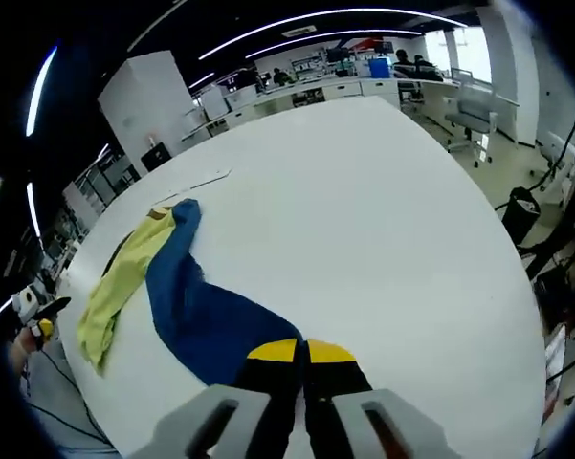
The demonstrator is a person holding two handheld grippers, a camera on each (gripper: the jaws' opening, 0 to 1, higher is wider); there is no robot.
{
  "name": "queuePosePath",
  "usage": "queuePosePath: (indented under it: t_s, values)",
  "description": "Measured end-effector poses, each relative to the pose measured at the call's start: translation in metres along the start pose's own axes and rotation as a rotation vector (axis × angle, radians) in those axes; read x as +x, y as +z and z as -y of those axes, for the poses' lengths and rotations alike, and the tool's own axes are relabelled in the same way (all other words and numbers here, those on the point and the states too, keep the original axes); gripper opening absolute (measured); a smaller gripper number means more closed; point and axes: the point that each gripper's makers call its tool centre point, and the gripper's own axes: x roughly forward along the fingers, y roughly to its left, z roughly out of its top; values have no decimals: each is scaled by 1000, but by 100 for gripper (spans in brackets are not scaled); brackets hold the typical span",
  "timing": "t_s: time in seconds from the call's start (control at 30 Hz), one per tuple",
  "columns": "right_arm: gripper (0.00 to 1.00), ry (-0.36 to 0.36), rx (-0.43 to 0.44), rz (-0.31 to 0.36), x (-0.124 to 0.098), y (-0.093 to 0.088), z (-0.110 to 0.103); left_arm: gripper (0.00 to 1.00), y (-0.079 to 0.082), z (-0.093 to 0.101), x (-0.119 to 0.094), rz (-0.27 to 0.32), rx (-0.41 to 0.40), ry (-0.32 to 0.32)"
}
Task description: Fold the garment on the visible template until the final outline fits inside the template.
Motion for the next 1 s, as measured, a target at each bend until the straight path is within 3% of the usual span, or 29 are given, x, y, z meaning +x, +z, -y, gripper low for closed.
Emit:
queuePosePath:
  t_s: [0.13,0.2,0.33,0.5,0.7,1.0]
  values:
    - [0,-35,3,19,-3,13,14,78,-3,-1,0,-6,-12,11]
    - [0,-54,13,25,-2,23,36,78,-4,-2,1,-8,-14,15]
    - [0,-99,18,37,-6,33,46,78,-4,-2,1,-8,-19,20]
    - [0,-145,35,68,-18,39,43,78,-3,-4,2,-8,-25,27]
    - [0,-170,53,65,-25,38,39,78,-6,-4,3,-19,-28,27]
    - [0,-196,75,-8,-19,13,40,77,-11,-6,1,-26,-38,35]
